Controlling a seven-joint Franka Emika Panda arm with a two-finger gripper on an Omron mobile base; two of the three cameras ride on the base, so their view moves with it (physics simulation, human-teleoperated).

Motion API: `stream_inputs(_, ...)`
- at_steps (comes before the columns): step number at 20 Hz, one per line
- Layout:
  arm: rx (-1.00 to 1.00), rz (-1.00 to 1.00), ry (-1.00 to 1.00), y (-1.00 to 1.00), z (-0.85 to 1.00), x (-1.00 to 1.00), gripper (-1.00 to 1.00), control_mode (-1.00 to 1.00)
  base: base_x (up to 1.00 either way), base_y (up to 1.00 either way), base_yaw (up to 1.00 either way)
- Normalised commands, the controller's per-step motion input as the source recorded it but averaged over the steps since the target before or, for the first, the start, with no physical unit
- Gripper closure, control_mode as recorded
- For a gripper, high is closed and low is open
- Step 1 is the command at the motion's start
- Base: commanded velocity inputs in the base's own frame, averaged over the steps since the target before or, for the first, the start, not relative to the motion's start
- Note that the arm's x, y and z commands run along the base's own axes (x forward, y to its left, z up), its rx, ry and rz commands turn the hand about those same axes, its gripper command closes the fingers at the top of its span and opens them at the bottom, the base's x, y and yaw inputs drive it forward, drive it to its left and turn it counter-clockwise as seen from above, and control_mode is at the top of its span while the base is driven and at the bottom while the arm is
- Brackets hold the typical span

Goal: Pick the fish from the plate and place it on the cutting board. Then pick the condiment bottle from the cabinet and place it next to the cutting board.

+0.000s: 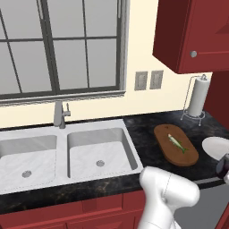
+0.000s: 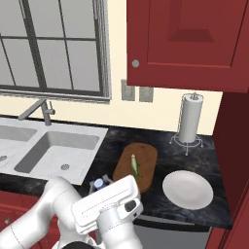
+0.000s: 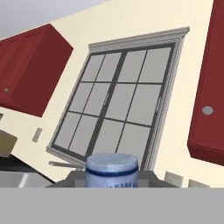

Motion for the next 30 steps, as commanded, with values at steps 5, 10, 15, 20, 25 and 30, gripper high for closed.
stream_inputs(5,0.0,-0.05,-0.06,0.0,-0.24,0.18,1.0,-1.0,0.0,0.0,0.0)
stream_inputs(10,0.0,-0.05,-0.04,0.0,-0.2,0.18,1.0,-1.0,0.0,0.0,0.0)
stream_inputs(15,0.0,-0.03,-0.03,0.0,-0.14,0.19,1.0,-1.0,0.0,0.0,0.0)
stream_inputs(20,0.0,-0.01,-0.04,-0.06,-0.12,0.1,1.0,-1.0,0.0,0.0,0.0)
stream_inputs(25,-0.01,0.0,-0.02,-0.23,-0.14,0.02,1.0,-1.0,0.0,0.0,0.0)
stream_inputs(30,-0.02,0.0,0.0,-0.28,-0.06,0.03,1.0,-1.0,0.0,0.0,0.0)
